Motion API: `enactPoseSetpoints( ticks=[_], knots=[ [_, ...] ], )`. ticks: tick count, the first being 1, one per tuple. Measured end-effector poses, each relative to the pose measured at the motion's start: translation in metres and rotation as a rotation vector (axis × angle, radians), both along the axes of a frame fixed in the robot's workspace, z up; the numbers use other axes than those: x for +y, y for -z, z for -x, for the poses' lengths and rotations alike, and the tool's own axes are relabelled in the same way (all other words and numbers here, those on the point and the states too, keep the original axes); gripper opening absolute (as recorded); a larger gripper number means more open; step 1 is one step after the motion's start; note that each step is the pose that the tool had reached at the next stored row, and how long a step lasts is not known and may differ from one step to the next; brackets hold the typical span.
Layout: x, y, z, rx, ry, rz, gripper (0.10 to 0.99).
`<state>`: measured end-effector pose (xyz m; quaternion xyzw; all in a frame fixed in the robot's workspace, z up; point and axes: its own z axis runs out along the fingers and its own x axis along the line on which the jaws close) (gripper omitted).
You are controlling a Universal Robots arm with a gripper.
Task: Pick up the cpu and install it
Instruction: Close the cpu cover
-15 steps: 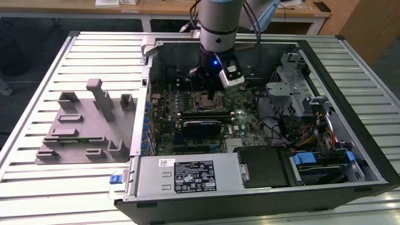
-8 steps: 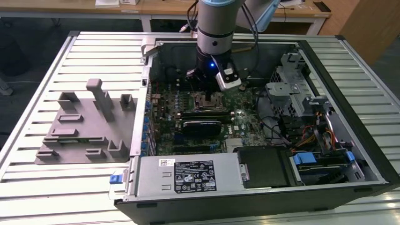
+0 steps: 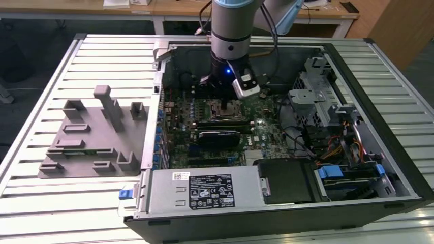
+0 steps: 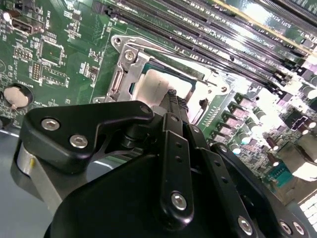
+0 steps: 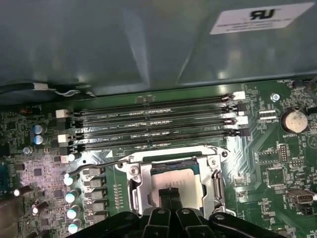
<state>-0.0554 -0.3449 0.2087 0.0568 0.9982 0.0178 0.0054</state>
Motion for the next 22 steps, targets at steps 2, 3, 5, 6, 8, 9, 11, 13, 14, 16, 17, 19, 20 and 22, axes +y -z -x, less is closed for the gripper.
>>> enactPoseSetpoints(
  ticks=[2, 3, 5, 6, 8, 9, 11, 13, 14, 16, 17, 19, 20, 22],
  knots=[
    [-0.0002, 0.0001, 0.0015, -0.0005, -0.012, 0.000, 0.106],
    [-0.0003, 0.0001, 0.0030, -0.0008, -0.014, 0.000, 0.106],
    [-0.0004, 0.0003, 0.0063, -0.0015, -0.018, 0.000, 0.106],
    [-0.0006, 0.0004, 0.0078, -0.0016, -0.020, 0.000, 0.106],
    [-0.0009, 0.0011, 0.0114, -0.0018, -0.022, 0.000, 0.106],
    [-0.0010, 0.0017, 0.0136, -0.0019, -0.023, 0.000, 0.106],
    [-0.0014, 0.0035, 0.0161, -0.0019, -0.025, 0.000, 0.106],
    [-0.0020, 0.0051, 0.0171, -0.0019, -0.029, 0.000, 0.106],
    [-0.0021, 0.0056, 0.0176, -0.0018, -0.031, 0.000, 0.106],
    [-0.0022, 0.0060, 0.0184, -0.0019, -0.033, 0.000, 0.106],
    [-0.0023, 0.0061, 0.0189, -0.0020, -0.034, 0.000, 0.106],
    [-0.0025, 0.0064, 0.0197, -0.0019, -0.036, 0.000, 0.106],
    [-0.0025, 0.0067, 0.0199, -0.0019, -0.037, 0.000, 0.106],
    [-0.0027, 0.0076, 0.0201, -0.0017, -0.040, 0.000, 0.106]
  ],
)
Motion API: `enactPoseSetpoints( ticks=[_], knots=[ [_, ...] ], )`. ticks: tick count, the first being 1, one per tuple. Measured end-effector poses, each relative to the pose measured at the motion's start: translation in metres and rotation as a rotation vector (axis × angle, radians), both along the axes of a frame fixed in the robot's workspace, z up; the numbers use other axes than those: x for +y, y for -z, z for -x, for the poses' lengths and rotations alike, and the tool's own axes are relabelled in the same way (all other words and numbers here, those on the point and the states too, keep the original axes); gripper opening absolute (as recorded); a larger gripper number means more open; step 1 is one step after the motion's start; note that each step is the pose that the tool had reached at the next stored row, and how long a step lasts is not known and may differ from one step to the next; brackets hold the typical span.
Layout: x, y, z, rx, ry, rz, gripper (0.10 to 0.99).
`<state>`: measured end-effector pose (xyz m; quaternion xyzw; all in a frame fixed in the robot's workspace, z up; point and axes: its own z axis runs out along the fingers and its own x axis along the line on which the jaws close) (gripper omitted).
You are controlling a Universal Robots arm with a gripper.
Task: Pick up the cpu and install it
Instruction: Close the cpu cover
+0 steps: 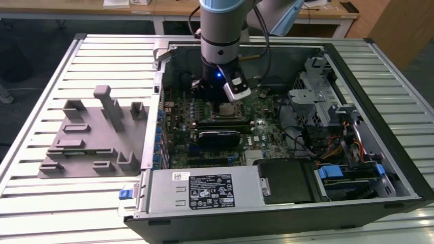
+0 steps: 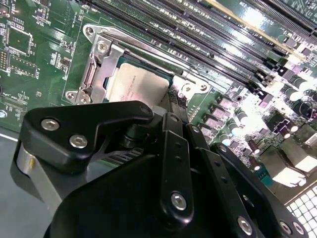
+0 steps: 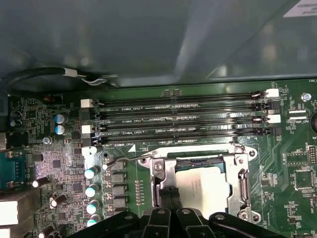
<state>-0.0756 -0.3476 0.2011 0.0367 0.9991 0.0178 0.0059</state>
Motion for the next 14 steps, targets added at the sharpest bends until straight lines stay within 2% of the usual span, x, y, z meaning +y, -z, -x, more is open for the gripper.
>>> enactPoseSetpoints(
  ticks=[6, 14],
  knots=[
    [0.0000, 0.0005, 0.0003, -0.0002, -0.003, 0.000, 0.106],
    [0.0000, -0.0027, 0.0003, -0.0003, -0.003, 0.000, 0.106]
  ],
)
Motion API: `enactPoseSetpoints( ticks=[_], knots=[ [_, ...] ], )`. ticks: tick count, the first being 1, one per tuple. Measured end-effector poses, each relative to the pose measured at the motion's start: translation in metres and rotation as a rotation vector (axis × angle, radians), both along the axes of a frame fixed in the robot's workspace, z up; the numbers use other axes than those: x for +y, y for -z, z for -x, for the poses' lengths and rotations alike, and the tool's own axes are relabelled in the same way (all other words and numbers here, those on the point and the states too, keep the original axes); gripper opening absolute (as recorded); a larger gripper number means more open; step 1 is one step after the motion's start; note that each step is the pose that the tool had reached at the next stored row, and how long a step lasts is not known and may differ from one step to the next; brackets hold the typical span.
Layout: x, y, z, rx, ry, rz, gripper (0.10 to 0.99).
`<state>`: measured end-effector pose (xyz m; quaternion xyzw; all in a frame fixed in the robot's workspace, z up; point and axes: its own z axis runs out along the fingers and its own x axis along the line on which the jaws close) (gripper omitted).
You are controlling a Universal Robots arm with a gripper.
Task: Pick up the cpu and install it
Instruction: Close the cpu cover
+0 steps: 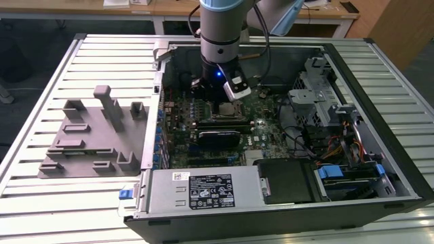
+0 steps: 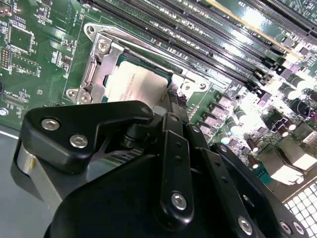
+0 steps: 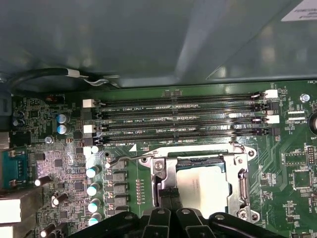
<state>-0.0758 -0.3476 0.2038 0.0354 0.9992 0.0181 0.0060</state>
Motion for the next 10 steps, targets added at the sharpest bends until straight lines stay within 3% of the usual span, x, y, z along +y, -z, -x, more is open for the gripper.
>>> enactPoseSetpoints(
  ticks=[10],
  knots=[
    [-0.0001, 0.0040, 0.0000, 0.0004, -0.003, 0.001, 0.106]
  ],
)
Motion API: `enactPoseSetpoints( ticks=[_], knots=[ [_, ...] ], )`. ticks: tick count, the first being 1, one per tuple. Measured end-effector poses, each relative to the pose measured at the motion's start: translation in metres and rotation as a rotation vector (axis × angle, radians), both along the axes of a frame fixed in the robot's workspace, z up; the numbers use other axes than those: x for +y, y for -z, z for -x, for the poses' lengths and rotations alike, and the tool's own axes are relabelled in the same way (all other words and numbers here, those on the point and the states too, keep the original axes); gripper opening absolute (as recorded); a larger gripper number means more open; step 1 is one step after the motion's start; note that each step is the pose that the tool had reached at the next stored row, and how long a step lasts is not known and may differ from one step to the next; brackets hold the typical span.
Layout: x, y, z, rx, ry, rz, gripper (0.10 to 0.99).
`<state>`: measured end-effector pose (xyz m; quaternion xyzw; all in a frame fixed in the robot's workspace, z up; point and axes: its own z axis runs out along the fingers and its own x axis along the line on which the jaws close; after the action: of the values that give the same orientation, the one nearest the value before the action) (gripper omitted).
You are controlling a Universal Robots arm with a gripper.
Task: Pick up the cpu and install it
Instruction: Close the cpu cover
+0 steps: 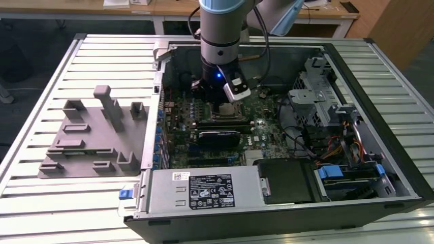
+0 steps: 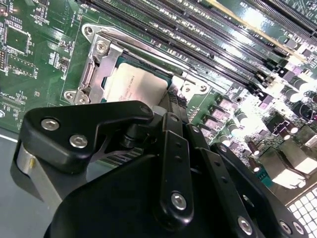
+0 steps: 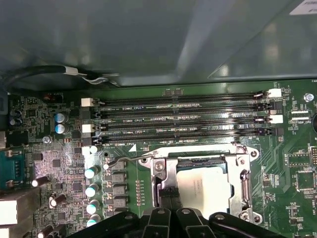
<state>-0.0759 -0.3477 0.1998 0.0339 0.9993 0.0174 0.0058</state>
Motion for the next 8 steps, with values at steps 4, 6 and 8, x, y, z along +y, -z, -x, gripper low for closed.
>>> enactPoseSetpoints(
  ticks=[4, 6, 8],
  knots=[
    [0.0001, 0.0002, -0.0012, -0.0002, 0.000, 0.000, 0.106],
    [0.0001, 0.0003, -0.0024, -0.0004, 0.000, -0.001, 0.106],
    [0.0001, 0.0001, -0.0029, 0.0000, 0.000, 0.000, 0.106]
  ],
)
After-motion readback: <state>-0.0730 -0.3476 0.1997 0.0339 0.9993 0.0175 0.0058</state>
